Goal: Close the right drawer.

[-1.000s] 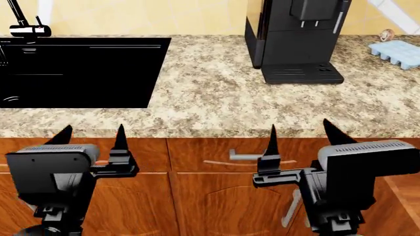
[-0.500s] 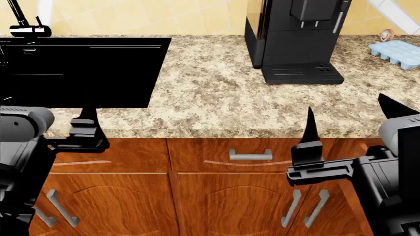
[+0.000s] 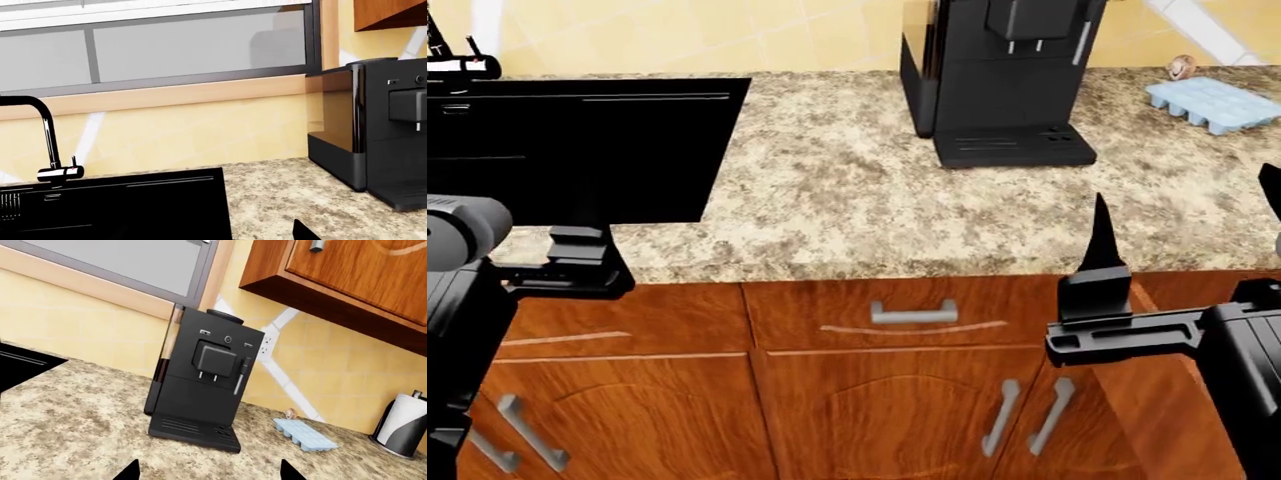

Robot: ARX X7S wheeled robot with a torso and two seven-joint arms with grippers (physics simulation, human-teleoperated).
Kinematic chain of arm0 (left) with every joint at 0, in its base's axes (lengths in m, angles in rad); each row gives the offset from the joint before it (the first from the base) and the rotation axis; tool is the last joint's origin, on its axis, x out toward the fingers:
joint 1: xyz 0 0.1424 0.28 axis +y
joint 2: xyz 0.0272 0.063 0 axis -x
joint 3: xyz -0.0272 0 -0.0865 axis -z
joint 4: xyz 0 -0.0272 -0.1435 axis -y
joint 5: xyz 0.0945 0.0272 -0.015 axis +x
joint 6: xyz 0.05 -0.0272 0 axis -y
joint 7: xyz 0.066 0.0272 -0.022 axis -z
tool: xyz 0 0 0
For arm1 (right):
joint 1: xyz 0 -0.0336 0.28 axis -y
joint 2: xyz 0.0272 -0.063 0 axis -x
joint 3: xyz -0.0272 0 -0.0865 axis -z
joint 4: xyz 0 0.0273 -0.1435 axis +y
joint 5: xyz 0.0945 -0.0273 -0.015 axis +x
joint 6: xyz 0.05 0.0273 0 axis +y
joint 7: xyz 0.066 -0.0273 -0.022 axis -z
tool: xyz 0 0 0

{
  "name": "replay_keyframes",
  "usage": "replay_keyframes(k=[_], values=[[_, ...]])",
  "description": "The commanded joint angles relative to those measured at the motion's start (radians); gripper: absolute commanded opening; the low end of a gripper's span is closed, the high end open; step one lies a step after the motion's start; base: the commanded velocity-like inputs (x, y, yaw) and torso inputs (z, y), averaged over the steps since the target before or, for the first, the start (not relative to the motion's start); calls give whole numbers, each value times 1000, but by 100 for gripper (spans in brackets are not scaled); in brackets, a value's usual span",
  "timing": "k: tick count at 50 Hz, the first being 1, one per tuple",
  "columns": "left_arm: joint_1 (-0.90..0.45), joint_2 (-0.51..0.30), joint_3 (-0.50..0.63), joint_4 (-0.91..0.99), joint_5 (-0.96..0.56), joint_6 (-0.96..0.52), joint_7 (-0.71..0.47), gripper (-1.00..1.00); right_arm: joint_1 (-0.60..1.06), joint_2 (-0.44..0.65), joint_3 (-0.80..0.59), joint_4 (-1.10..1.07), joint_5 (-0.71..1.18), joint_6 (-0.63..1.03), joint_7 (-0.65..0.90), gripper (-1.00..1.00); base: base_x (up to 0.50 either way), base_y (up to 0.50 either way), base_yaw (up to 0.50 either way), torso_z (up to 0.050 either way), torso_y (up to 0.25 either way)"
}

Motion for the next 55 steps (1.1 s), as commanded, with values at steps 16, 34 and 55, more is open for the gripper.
replay_keyframes(k=[16,34,55], values=[[12,-14,4,8,-17,11,-6,100,-34,1,68,-2,23,13,8,100,-124,11,-500,0,0],[-4,-24,11,4,-42,6,-24,100,-62,-13,131,-2,41,38,8,100,-123,23,-500,0,0],[4,-29,25,-1,-30,24,-21,100,-130,-26,227,-2,56,78,9,100,-117,37,-500,0,0]])
